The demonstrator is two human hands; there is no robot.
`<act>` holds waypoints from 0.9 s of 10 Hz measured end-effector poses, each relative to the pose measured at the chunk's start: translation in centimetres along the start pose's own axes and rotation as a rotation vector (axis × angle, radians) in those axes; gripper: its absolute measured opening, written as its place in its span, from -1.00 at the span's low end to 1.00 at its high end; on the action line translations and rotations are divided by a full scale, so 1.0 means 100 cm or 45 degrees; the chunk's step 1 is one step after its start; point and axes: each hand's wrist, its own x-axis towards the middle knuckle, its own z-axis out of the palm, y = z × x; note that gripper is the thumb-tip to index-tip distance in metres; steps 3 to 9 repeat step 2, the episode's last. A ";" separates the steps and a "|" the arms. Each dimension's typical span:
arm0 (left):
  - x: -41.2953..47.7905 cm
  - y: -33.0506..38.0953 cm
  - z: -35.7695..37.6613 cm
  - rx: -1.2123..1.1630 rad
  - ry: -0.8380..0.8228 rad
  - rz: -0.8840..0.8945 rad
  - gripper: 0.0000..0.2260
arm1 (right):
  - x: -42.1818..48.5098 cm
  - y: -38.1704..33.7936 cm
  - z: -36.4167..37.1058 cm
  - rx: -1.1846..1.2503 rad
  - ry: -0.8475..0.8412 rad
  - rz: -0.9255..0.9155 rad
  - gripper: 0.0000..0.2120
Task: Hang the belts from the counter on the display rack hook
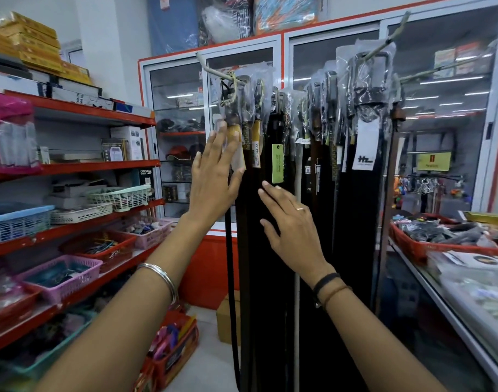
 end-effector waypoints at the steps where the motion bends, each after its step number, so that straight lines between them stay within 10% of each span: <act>1: -0.008 0.033 -0.008 -0.110 0.126 -0.003 -0.55 | -0.045 0.002 -0.028 0.077 0.076 0.031 -0.55; 9: -0.005 0.079 -0.014 -0.235 0.264 0.067 -0.63 | -0.113 0.009 -0.060 0.237 0.180 0.168 -0.63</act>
